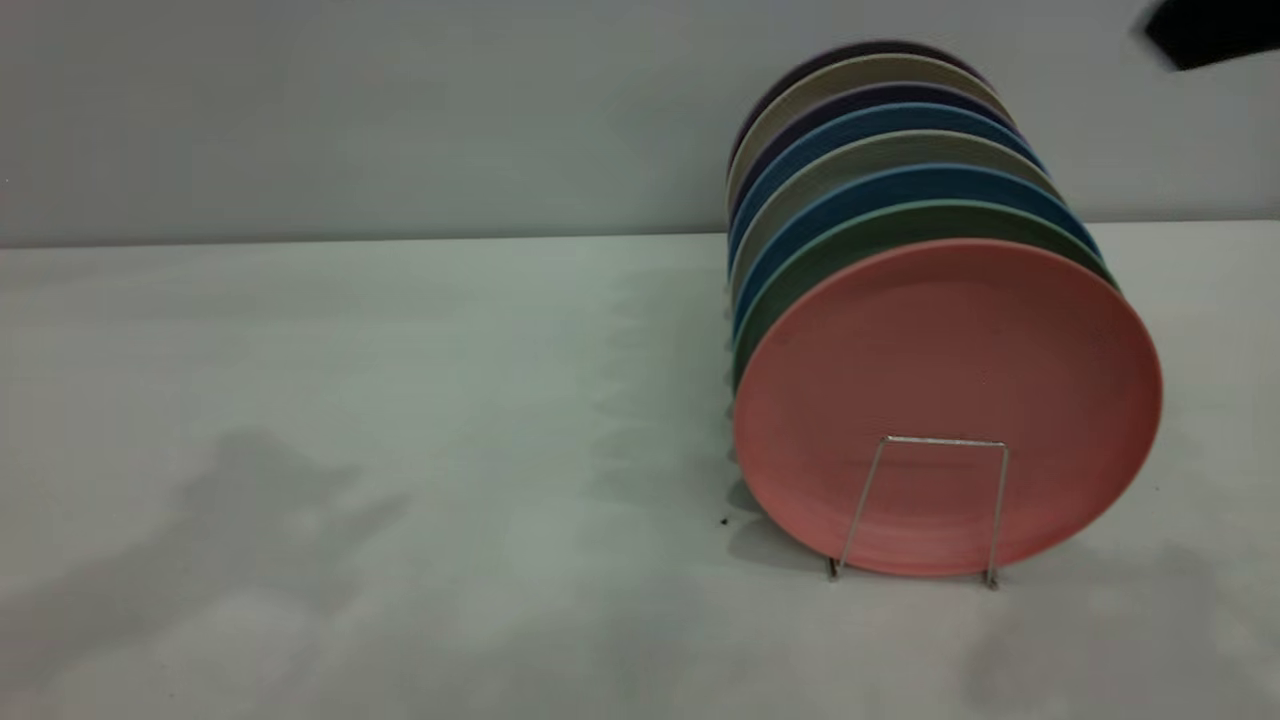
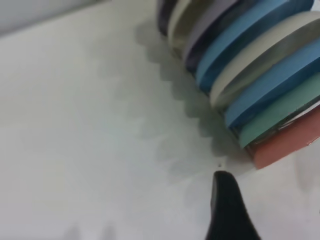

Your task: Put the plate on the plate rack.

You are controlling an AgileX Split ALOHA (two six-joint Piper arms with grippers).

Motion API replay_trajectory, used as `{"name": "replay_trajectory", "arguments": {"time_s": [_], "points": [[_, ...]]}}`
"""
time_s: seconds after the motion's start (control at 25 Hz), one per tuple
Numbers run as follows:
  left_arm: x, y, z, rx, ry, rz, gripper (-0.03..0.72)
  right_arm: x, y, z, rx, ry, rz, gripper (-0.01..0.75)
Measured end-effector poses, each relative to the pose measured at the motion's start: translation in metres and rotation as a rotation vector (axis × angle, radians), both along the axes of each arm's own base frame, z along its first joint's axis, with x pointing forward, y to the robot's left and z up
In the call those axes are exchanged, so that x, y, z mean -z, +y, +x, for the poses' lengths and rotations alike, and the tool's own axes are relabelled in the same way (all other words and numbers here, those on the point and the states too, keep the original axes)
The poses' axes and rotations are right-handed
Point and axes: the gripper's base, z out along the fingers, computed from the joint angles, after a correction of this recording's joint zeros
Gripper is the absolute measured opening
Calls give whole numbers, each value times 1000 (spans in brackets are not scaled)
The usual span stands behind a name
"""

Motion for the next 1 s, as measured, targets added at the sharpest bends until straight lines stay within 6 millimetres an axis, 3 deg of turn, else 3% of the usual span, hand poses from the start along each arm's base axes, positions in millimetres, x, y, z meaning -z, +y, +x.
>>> {"name": "replay_trajectory", "arguments": {"time_s": [0.28,0.44,0.56,0.8,1.0], "points": [[-78,14,-83,-90,-163,109,468,-13,-29,-28,331,131,83,423],[-101,24,-137,-167,-209,173,468,-18,-39,-45,448,180,94,423],[-101,32,-180,-240,-243,221,468,-23,-43,-59,479,211,105,423],[-73,43,-251,-357,-307,247,468,-30,-48,-90,500,290,115,384],[-45,44,-282,-410,-327,188,468,-37,-52,-120,486,334,128,365]]}}
